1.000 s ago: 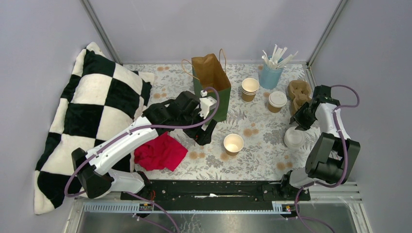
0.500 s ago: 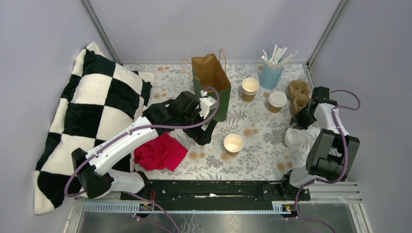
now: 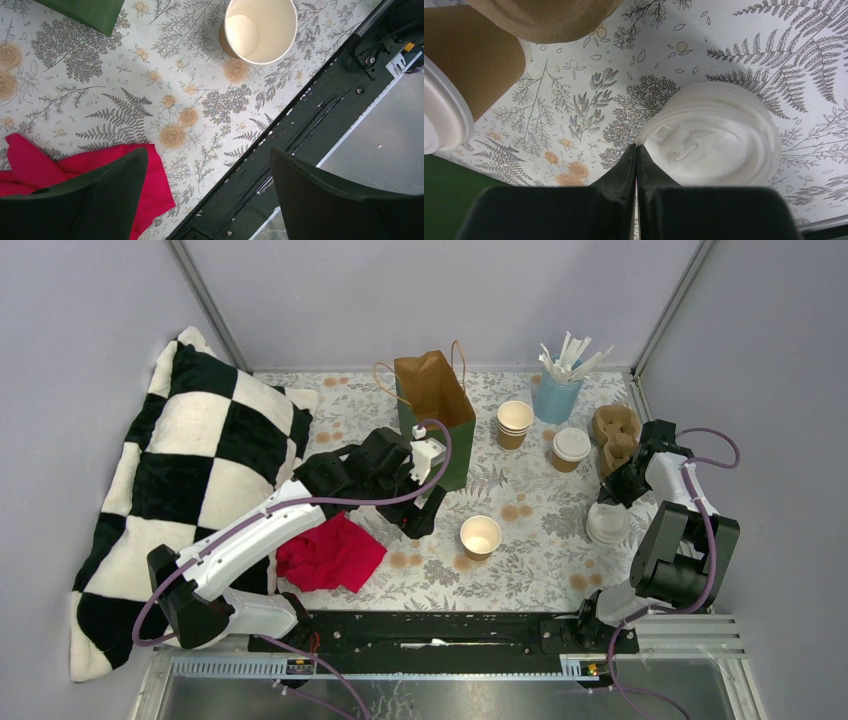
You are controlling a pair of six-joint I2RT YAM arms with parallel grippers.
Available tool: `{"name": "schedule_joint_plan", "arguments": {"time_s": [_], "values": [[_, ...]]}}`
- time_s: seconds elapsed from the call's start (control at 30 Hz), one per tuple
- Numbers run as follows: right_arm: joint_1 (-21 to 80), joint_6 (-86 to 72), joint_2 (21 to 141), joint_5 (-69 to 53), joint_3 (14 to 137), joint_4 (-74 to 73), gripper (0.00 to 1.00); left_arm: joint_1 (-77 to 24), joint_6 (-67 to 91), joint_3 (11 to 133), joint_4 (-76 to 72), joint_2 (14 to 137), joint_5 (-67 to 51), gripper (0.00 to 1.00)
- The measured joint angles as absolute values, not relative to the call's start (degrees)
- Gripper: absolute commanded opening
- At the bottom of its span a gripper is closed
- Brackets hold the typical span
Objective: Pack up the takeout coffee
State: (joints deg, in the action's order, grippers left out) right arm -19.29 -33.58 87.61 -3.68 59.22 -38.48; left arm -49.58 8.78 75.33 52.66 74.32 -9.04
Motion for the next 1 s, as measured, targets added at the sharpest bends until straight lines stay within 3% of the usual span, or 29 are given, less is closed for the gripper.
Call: {"name": "schedule_joint_plan", "arguments": {"time_s": [0.53, 1.0], "values": [[-19.3, -32.7, 82.1, -2.4, 59.2, -45.1, 0.0, -50.3, 8.4, 75.4, 52.7, 74.3, -8.1, 0.96], [-19.3, -19.7, 82.8, -2.1, 59.4, -45.5, 0.02, -50.9, 7.9, 75.4, 52.7, 74.3, -7.2, 0.96]]}}
